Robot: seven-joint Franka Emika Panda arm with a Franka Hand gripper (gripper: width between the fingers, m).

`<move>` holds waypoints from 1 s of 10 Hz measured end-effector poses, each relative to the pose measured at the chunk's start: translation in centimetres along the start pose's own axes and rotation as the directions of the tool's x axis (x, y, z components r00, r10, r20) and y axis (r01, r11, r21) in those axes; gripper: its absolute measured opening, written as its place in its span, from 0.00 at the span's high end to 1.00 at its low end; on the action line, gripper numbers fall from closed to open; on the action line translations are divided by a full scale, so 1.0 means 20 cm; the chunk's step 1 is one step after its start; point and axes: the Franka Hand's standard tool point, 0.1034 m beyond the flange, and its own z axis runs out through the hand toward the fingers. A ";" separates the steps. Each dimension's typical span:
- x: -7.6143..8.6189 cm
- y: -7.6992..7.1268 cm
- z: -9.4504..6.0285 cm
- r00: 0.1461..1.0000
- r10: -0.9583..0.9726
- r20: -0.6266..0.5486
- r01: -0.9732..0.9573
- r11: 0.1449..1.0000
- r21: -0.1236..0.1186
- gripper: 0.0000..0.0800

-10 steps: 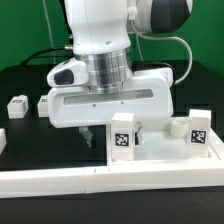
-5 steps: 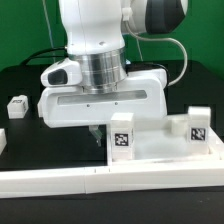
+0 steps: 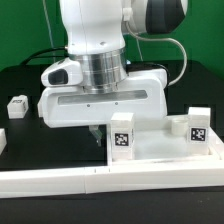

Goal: Assemble square table

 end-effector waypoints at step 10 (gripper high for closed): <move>0.03 0.11 -0.03 0.884 -0.466 0.021 0.467 0.884 -0.019 0.92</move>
Offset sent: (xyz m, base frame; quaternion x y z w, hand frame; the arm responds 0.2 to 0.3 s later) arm 0.0000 0.0000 0.0000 0.0000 0.0000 0.0000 1.0000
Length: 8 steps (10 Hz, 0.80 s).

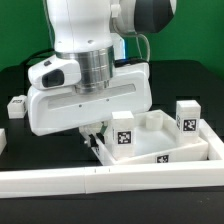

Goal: Assemble square table

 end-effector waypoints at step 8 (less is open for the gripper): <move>0.07 0.03 0.00 0.695 -0.716 0.068 0.719 0.693 -0.049 0.92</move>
Offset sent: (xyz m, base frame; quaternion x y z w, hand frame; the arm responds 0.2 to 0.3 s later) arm 0.0298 0.0229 0.0034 0.0140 0.0471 -0.4519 0.8907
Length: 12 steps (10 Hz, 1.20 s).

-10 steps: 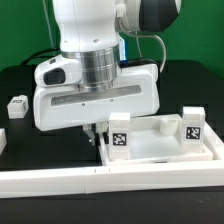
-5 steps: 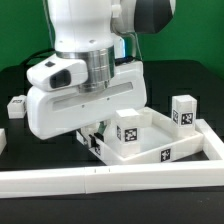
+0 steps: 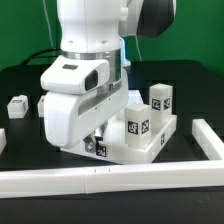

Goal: Assemble square table

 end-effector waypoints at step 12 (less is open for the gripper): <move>0.24 -0.02 -0.02 0.498 -0.860 0.107 0.865 0.486 -0.120 0.91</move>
Offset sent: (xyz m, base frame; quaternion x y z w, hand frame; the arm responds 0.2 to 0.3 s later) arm 0.0000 0.0000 0.0000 0.0000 0.0000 -0.1296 0.9916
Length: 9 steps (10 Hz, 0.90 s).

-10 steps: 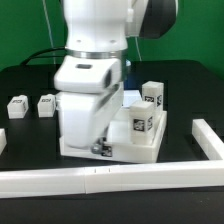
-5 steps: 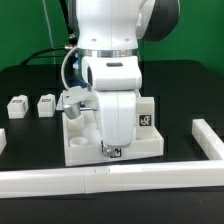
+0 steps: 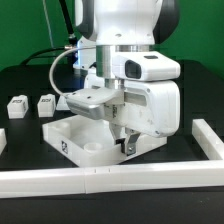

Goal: Assemble square table

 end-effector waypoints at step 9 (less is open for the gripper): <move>0.20 0.07 -0.02 0.896 -0.444 -0.008 0.444 0.896 0.015 0.92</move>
Offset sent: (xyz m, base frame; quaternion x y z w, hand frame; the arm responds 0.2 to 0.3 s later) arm -0.0159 0.0753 0.0136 -0.0062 0.0304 -0.1508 0.9881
